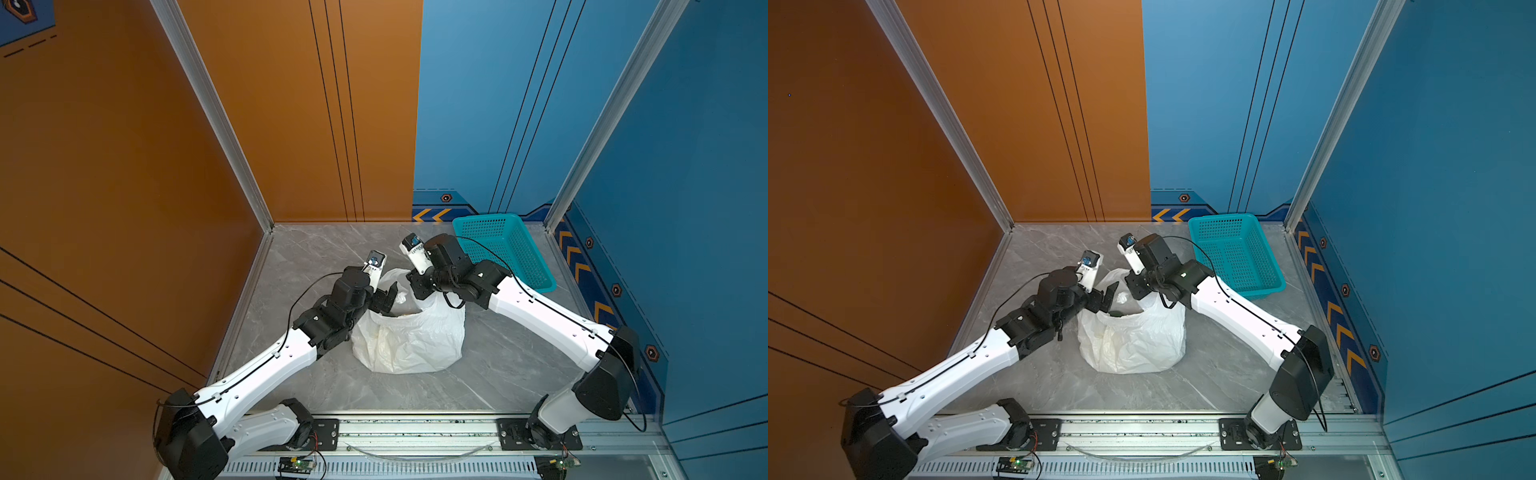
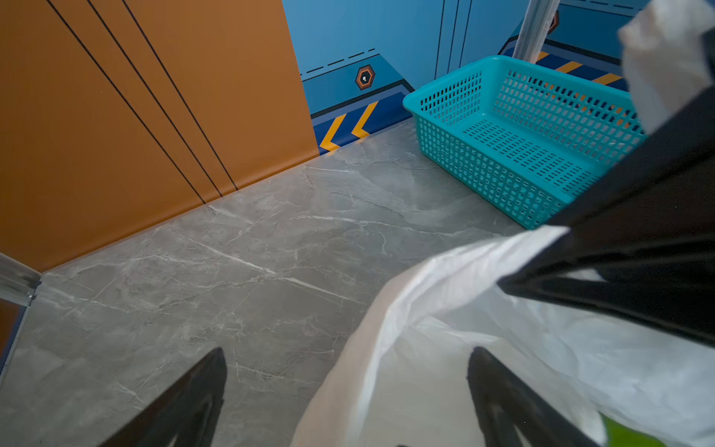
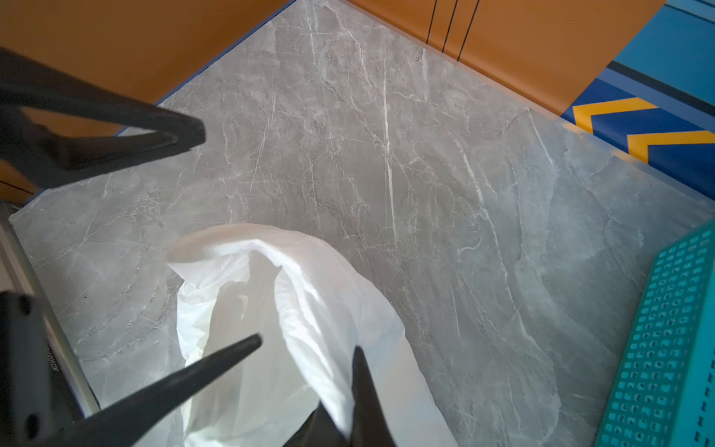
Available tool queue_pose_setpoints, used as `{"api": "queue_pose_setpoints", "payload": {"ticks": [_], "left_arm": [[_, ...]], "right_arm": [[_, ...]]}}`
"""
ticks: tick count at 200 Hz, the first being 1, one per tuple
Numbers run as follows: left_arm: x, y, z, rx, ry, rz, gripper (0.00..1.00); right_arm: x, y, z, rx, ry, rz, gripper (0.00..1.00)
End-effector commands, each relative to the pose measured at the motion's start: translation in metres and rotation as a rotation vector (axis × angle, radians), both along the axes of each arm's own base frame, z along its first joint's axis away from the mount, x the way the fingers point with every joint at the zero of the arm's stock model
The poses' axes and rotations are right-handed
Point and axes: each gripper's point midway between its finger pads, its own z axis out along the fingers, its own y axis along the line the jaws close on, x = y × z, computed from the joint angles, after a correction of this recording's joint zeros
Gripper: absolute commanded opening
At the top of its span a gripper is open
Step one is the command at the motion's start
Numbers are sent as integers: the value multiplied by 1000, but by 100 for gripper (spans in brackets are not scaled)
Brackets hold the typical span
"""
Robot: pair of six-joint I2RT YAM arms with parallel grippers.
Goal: Untie the knot of the plastic bag and take out the fruit
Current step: Untie the plastic bag at the center of the table.
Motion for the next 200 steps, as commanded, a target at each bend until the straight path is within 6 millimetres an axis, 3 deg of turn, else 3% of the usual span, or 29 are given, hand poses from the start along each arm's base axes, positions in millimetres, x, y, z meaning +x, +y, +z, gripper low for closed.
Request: {"api": "queue_pose_setpoints", "payload": {"ticks": [1,22,38,62,90,120,137,156,160,170,187,200], "left_arm": [[14,-18,2,8,-17,-70,98],[26,-28,-11,35,11,-88,98],[35,-22,-30,89,34,-47,98],[50,20,-53,180,72,146,98],[51,69,-79,235,158,286,98],[46,92,-96,252,214,349,100],[45,89,-95,217,223,331,88],[42,80,-89,176,233,290,61],[42,77,-86,162,231,278,56],[35,71,-86,149,255,245,42],[27,58,-78,99,266,201,28],[20,53,-71,56,275,192,22]], "right_arm": [[-5,9,14,27,-17,46,0],[-6,9,18,35,-22,49,0],[-7,7,23,43,-33,48,0],[-5,-1,31,53,-46,36,0],[2,-13,35,69,-45,12,0],[11,-19,33,75,-41,-1,0],[13,-16,29,73,-35,2,0],[18,-13,23,61,-27,-4,0],[29,-22,21,58,-23,-36,0],[35,-23,15,49,-2,-47,0],[39,-25,6,15,47,-53,0],[36,-29,6,-13,66,-53,22]]}}
